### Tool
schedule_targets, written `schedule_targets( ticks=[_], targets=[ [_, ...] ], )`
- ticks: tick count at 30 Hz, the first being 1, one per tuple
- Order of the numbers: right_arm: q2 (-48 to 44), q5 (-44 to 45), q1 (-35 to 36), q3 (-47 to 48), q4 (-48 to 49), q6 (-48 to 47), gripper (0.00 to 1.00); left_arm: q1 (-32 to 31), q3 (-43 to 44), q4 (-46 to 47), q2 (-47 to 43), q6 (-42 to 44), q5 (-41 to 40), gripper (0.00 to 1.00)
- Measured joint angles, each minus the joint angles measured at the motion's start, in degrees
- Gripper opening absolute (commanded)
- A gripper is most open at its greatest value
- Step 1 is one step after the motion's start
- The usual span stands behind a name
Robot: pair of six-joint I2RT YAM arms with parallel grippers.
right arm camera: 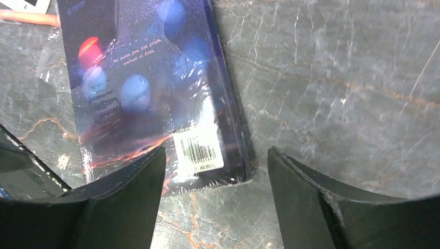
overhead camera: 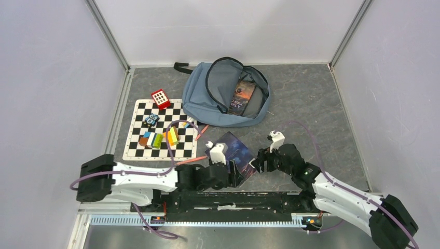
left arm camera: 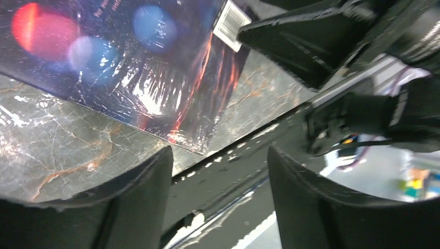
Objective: Pack the student bag
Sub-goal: Pick up the book from the center of the board.
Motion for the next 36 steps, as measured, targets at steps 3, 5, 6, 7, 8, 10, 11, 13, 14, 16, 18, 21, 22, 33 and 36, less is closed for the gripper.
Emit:
schedule_targets(
  ticks=[3, 5, 6, 7, 8, 10, 11, 13, 14, 16, 18, 21, 22, 33, 36],
  targets=[
    [5.2, -0.8, 0.0, 4.7, -1.4, -3.8, 0.81, 0.0, -2.1, -0.2, -5.9, -2.9, -3.2, 0.95],
    [9.6, -2.4, 0.0, 8.3, -1.8, -6.5, 0.81, 0.0, -4.7, -0.8, -9.7, -5.6, -5.6, 0.99],
    [11.6, -3.5, -0.1, 9.9, -2.1, -7.7, 0.81, 0.0, -5.8, -1.1, -11.2, -6.7, -6.6, 1.0],
    [13.4, -4.6, -0.3, 11.4, -2.1, -8.7, 0.81, 0.0, -7.1, -1.8, -12.9, -7.9, -7.5, 1.0],
    [15.4, -5.7, -0.4, 12.9, -2.3, -9.7, 0.81, 0.0, -8.5, -2.7, -14.6, -9.3, -8.6, 1.0],
    [19.1, -8.2, -0.7, 15.8, -2.4, -11.8, 0.81, 0.0, -10.8, -4.4, -17.7, -11.8, -10.5, 1.0],
    [20.8, -9.3, -0.9, 16.9, -2.4, -12.8, 0.81, 0.0, -11.9, -5.0, -19.3, -13.0, -11.4, 1.0],
    [23.6, -11.3, -1.7, 18.7, -2.3, -14.6, 0.81, 0.2, -14.4, -5.9, -22.4, -15.0, -13.0, 1.0],
    [24.9, -12.6, -2.4, 19.3, -2.3, -15.5, 0.81, 0.4, -15.3, -6.0, -23.6, -15.7, -13.6, 1.0],
    [26.6, -15.3, -4.2, 19.8, -2.1, -16.6, 0.81, 1.0, -16.7, -6.0, -25.1, -16.4, -14.3, 1.0],
    [28.2, -19.3, -6.9, 19.8, -1.6, -17.2, 0.81, 2.1, -17.5, -5.9, -25.7, -16.7, -14.4, 1.0],
    [30.2, -24.3, -10.3, 19.8, -0.3, -17.6, 0.81, 5.3, -17.7, -3.9, -24.2, -16.5, -13.0, 1.0],
    [30.7, -25.8, -11.1, 19.7, 0.1, -17.6, 0.81, 6.7, -17.7, -3.0, -23.3, -16.2, -12.4, 1.0],
    [34.9, -34.2, -13.4, 19.6, 3.7, -17.8, 0.77, 21.4, -17.7, 15.1, -7.3, -10.6, -0.1, 1.0],
    [36.7, -35.1, -13.7, 19.5, 4.9, -17.3, 0.76, 21.8, -16.5, 19.8, -2.9, -9.4, 1.8, 0.94]
  ],
)
